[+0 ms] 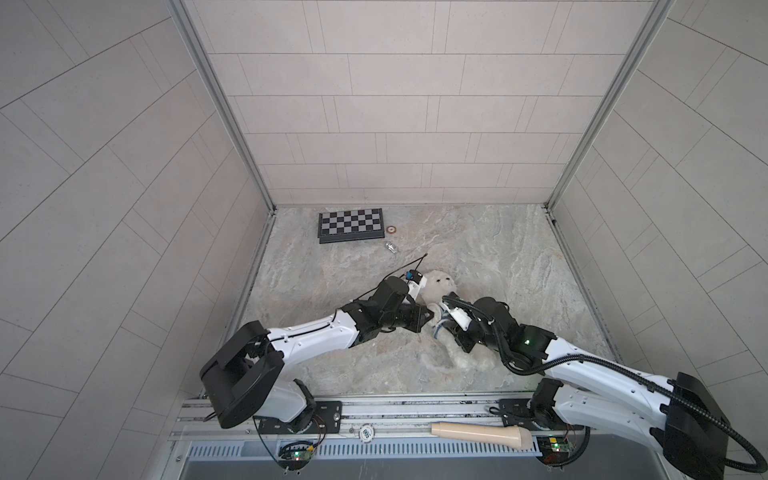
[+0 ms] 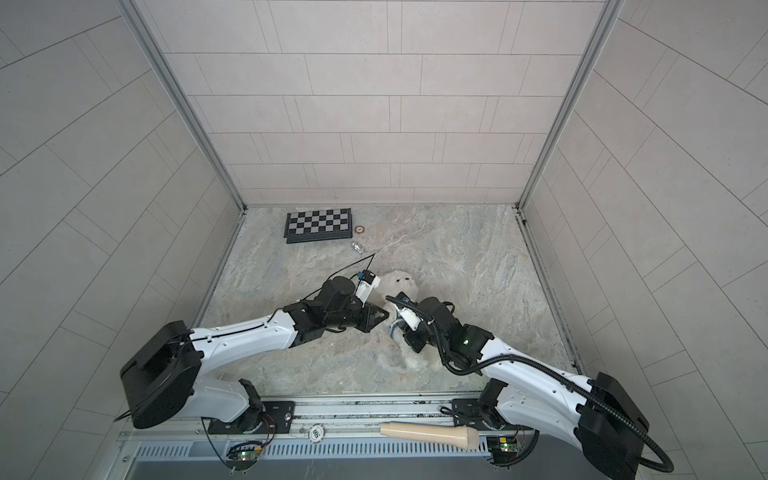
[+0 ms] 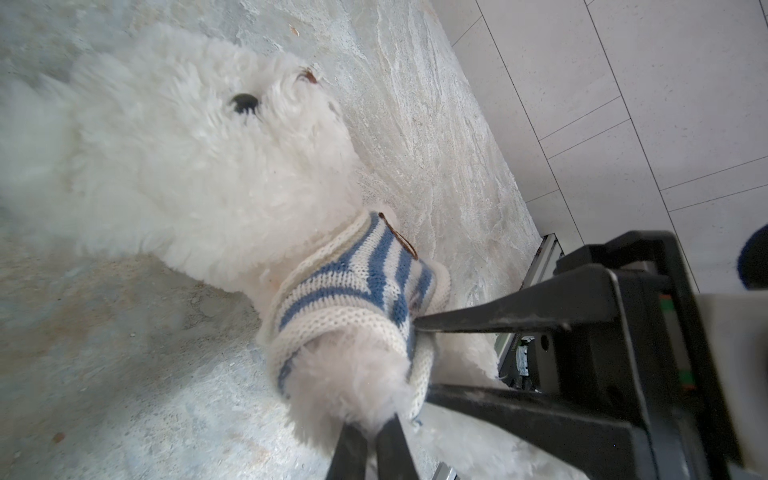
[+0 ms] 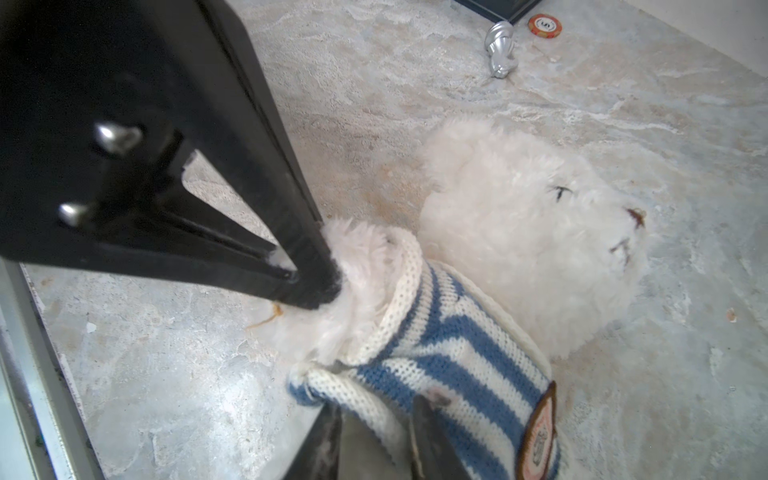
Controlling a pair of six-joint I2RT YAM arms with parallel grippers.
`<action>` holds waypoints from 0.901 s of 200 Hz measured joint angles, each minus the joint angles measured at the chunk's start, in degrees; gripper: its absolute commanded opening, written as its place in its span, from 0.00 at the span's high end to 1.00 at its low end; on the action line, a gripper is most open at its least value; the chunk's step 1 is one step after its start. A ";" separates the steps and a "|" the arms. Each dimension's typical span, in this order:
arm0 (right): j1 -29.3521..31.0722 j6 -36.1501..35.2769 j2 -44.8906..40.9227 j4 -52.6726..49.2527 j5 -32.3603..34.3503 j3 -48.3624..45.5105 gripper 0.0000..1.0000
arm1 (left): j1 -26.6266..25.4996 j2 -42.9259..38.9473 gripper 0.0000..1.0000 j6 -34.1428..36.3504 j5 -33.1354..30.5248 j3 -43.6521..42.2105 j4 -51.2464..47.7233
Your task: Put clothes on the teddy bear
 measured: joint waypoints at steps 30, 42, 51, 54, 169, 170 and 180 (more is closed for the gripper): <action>0.13 -0.26 1.62 0.48 0.76 0.00 0.92 | 0.66 -0.17 1.00 0.42 0.48 0.00 -0.63; 0.59 0.13 1.77 1.05 1.20 0.00 0.95 | 1.44 -0.17 1.00 0.39 0.98 0.00 -0.76; 1.18 0.35 1.84 1.66 1.66 0.00 0.97 | 2.21 -0.17 1.00 0.39 1.40 0.00 -0.92; 1.42 0.50 1.88 1.86 1.95 0.00 0.98 | 2.49 -0.17 1.00 0.39 1.49 0.00 -0.96; 5.22 3.76 0.74 6.88 5.79 -3.45 1.00 | 3.85 -0.15 1.00 0.44 2.45 0.00 -2.19; 5.22 3.76 0.74 6.93 5.79 -3.48 1.00 | 3.85 -0.15 1.00 0.46 2.45 0.00 -2.19; 5.25 4.11 0.74 7.63 5.75 -3.82 1.00 | 3.85 -0.15 1.00 0.46 2.38 0.00 -2.21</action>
